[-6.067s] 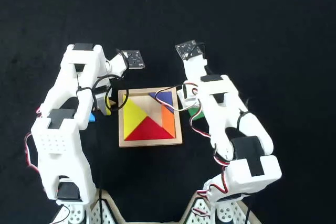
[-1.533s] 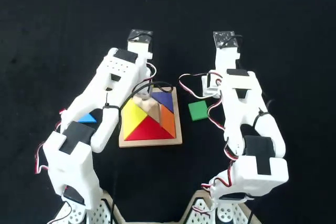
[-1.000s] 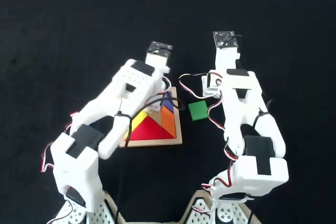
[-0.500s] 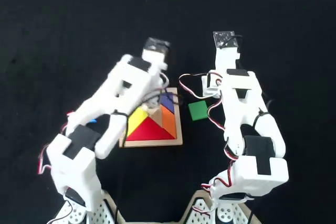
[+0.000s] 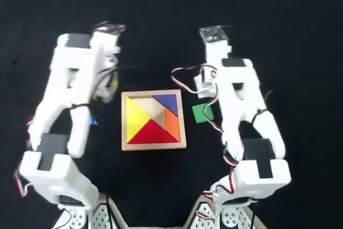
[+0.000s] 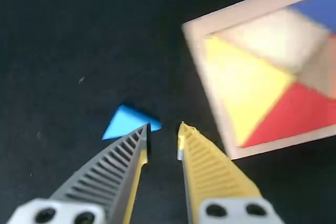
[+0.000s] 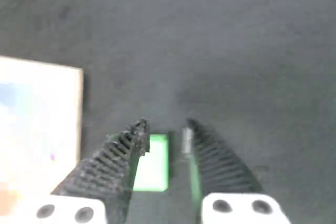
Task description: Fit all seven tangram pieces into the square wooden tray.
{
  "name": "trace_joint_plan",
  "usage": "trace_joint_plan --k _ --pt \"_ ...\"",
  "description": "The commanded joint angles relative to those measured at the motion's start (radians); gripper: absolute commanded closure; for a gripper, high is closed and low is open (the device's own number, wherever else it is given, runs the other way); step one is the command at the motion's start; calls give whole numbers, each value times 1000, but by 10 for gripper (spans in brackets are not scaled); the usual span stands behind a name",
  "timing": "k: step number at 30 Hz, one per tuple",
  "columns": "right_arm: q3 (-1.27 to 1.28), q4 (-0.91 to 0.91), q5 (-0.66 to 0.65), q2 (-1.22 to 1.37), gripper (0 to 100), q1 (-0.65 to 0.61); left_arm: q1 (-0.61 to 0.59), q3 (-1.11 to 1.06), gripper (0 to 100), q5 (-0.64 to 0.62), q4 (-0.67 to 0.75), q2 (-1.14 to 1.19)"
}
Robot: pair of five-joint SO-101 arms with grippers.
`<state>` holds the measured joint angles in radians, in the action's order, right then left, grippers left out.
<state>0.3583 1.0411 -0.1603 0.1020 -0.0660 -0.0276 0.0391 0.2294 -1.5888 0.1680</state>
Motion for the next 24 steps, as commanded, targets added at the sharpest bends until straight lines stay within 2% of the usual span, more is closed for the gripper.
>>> trace_joint_plan --k 1,4,8,12,17,24 --pt "-58 29 -12 13 831 -58 -188 -168 895 21 166 -118" --pt "-45 37 -11 54 831 -75 -242 -386 895 17 342 -218" --pt "-30 32 34 105 832 -74 -254 -700 895 14 583 -387" --pt "-22 32 37 116 832 -81 -255 -912 895 -81 761 -519" --pt "-1 38 37 96 829 -80 -315 -964 894 -124 787 -606" --pt "16 124 37 -53 828 -78 -288 -969 893 -133 793 -540"
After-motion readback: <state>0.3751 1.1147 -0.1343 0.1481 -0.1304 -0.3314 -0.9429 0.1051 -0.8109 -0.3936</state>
